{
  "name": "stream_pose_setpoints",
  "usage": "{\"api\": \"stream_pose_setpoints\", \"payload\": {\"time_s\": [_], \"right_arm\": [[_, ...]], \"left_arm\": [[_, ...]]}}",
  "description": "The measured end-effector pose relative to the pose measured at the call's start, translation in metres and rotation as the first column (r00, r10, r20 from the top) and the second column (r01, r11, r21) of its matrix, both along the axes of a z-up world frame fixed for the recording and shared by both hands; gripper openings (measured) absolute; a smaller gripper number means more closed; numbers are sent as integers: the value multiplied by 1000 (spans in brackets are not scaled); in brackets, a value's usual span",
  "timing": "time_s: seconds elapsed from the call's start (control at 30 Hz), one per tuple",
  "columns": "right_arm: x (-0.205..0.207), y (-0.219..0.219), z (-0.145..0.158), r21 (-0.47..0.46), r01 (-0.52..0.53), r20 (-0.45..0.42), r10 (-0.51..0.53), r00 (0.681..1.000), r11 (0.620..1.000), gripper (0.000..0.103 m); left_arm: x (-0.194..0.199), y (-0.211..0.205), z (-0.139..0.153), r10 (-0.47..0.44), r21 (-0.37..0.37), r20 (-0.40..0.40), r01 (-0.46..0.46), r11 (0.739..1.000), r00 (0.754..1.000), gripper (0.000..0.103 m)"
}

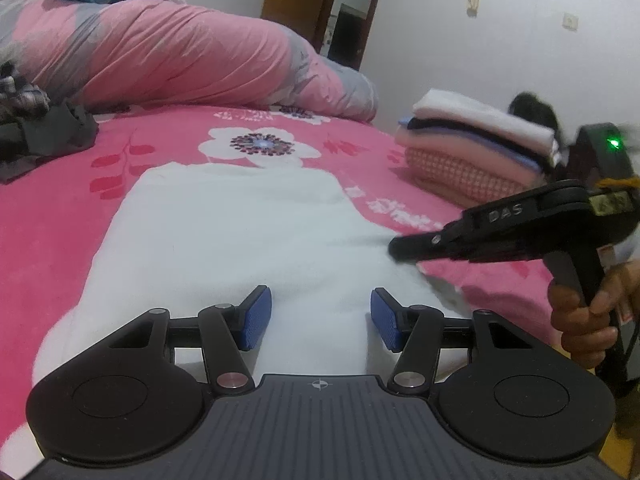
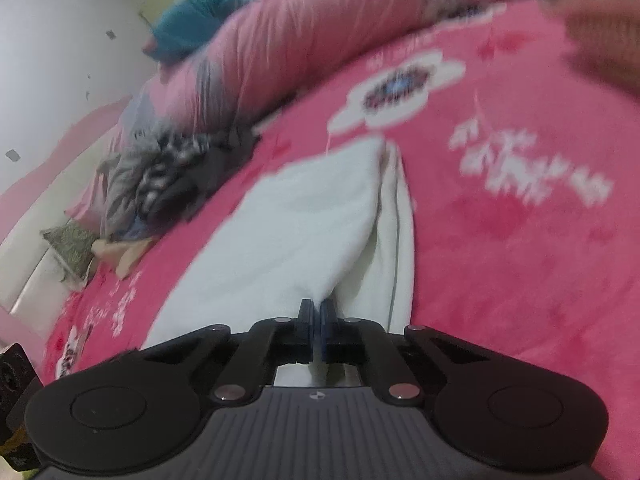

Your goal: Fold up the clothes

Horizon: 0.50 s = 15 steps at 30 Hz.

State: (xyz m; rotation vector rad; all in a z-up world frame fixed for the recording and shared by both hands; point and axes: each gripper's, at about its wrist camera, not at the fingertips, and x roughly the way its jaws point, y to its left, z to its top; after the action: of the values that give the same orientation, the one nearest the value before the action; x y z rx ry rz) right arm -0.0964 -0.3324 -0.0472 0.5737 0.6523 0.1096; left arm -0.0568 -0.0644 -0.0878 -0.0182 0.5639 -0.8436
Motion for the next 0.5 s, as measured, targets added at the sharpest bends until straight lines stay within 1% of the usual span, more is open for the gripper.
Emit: {"api": "stream_pose_setpoints", "payload": {"time_s": [0.03, 0.1, 0.13, 0.2, 0.23, 0.33, 0.5], "right_arm": [[-3, 0, 3, -9, 7, 6, -7, 1000, 1000, 2], [-6, 2, 3, -34, 13, 3, -13, 1000, 999, 2], [-5, 3, -2, -48, 13, -12, -14, 1000, 999, 2], [1, 5, -18, -76, 11, -58, -16, 998, 997, 1], [2, 5, -22, -77, 14, -65, -19, 998, 997, 1], [-1, 1, -18, -53, 24, -52, -26, 998, 998, 4], [-30, -25, -3, 25, 86, -17, -86, 996, 996, 6]], "left_arm": [[-1, 1, 2, -6, -11, -2, 6, 1000, 1000, 55], [-2, -2, 0, -20, 1, -3, 20, 1000, 1000, 55], [-2, -4, -2, -27, 8, -3, 27, 1000, 1000, 55], [-2, -11, -10, -31, 48, -4, 32, 998, 999, 55], [-3, -12, -11, -34, 56, 9, 33, 998, 999, 55], [-6, -14, -11, -44, 72, 32, 42, 997, 999, 55], [-6, -10, -11, -41, 56, 20, 40, 998, 999, 55]]}}
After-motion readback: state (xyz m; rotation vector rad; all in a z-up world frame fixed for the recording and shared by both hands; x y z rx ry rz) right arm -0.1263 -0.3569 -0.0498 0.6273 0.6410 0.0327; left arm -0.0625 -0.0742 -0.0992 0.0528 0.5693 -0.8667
